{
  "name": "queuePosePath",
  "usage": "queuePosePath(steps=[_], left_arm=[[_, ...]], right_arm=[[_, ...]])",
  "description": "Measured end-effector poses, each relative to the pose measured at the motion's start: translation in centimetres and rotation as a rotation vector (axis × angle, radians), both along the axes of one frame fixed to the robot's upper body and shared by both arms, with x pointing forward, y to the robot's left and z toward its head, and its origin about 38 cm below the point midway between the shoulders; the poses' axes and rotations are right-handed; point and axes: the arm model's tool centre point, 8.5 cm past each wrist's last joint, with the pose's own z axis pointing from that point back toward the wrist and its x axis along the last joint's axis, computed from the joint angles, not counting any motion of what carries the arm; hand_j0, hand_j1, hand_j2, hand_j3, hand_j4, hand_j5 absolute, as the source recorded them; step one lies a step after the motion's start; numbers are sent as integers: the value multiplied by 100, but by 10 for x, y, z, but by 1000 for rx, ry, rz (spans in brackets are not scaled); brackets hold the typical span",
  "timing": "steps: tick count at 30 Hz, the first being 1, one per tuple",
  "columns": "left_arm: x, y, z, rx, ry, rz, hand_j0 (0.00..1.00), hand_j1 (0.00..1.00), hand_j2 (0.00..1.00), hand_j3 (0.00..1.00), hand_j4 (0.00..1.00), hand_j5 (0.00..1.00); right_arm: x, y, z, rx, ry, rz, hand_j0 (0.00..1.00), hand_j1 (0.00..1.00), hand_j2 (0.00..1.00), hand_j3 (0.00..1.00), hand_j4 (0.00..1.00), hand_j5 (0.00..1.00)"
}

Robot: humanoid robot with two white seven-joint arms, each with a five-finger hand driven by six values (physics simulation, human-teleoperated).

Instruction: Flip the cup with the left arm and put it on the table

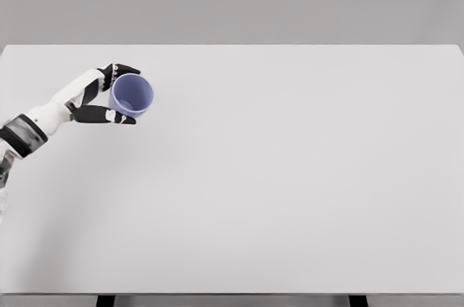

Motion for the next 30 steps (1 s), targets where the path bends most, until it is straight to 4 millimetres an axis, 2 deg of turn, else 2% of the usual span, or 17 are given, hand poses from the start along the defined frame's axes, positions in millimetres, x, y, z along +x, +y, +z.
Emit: queuePosePath(steps=[8,17,18,20,30], left_arm=[[-5,1,-23,-102,-51,11,65,65,65,65,65,65],[-5,3,-35,-234,-48,41,65,65,65,65,65,65],[-10,3,-44,-248,-28,48,66,66,66,66,66,66],[-11,2,-48,-277,-31,54,65,65,65,65,65,65],[-14,3,-65,-340,-32,80,66,66,66,66,66,66]], right_arm=[[0,0,0,0,0,0,100,100,100,100,100,100],[0,0,0,0,0,0,100,100,100,100,100,100],[0,0,0,0,0,0,100,100,100,100,100,100],[0,0,0,0,0,0,100,100,100,100,100,100],[0,0,0,0,0,0,100,100,100,100,100,100]])
